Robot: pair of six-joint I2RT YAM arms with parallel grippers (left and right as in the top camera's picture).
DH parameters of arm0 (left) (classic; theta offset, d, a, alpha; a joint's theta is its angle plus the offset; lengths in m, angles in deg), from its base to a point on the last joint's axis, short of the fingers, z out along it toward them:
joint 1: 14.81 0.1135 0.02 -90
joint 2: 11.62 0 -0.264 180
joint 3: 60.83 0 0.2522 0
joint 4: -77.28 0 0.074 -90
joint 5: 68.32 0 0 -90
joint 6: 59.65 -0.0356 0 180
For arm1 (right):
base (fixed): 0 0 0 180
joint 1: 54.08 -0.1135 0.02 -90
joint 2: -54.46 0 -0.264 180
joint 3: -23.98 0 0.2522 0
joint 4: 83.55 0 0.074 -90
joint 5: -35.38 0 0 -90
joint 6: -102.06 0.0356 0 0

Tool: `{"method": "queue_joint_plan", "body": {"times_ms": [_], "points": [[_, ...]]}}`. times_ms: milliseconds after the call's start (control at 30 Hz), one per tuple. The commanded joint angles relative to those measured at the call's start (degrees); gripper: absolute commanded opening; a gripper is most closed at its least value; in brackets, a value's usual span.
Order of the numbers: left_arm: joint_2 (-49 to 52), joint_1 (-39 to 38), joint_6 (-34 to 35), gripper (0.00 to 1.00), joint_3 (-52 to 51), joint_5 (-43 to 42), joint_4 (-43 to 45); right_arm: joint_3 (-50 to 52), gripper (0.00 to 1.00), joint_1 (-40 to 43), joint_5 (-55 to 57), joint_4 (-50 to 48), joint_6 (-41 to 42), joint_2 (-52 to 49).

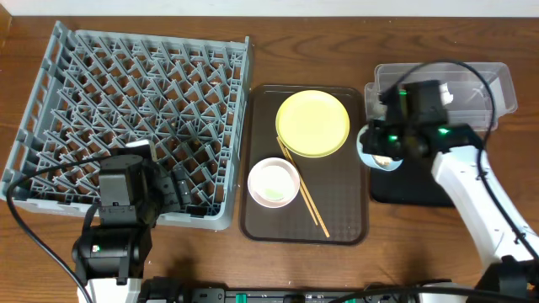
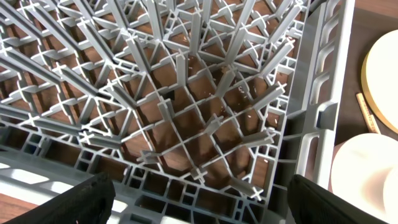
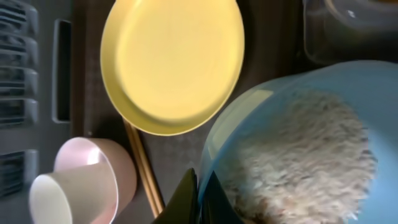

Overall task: Sort waste into correct bins and load items into the dishwasher
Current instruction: 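Tip light-blue bowl over black tray with right gripper, dumping rice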

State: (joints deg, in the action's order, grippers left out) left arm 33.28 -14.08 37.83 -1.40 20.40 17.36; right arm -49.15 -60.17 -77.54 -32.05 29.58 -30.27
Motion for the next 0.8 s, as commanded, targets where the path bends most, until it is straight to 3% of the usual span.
{"method": "queue_joint_plan", "body": {"times_ms": [0, 267, 433, 700, 767], "points": [[-0.04, 0.20, 0.09, 0.92, 1.07, 0.46, -0.11, 5.18, 0.01, 6.54, -17.59, -3.80, -1.97, 0.39], [-0.04, 0.20, 0.11, 0.92, 1.07, 0.46, -0.11, 14.49, 0.01, 19.50, -35.52, -15.39, -1.60, 0.33], [-0.04, 0.20, 0.11, 0.91, 1.07, 0.46, -0.11, 18.38, 0.01, 28.39, -44.98, -24.41, 5.77, 0.00], [-0.04, 0.20, 0.09, 0.91, 1.07, 0.46, -0.11, 18.84, 0.01, 35.30, -47.98, -27.10, 12.70, -0.15], [-0.04, 0.20, 0.11, 0.91, 1.07, 0.46, -0.11, 18.84, 0.01, 38.34, -49.00, -28.41, 17.84, -0.15]]}}
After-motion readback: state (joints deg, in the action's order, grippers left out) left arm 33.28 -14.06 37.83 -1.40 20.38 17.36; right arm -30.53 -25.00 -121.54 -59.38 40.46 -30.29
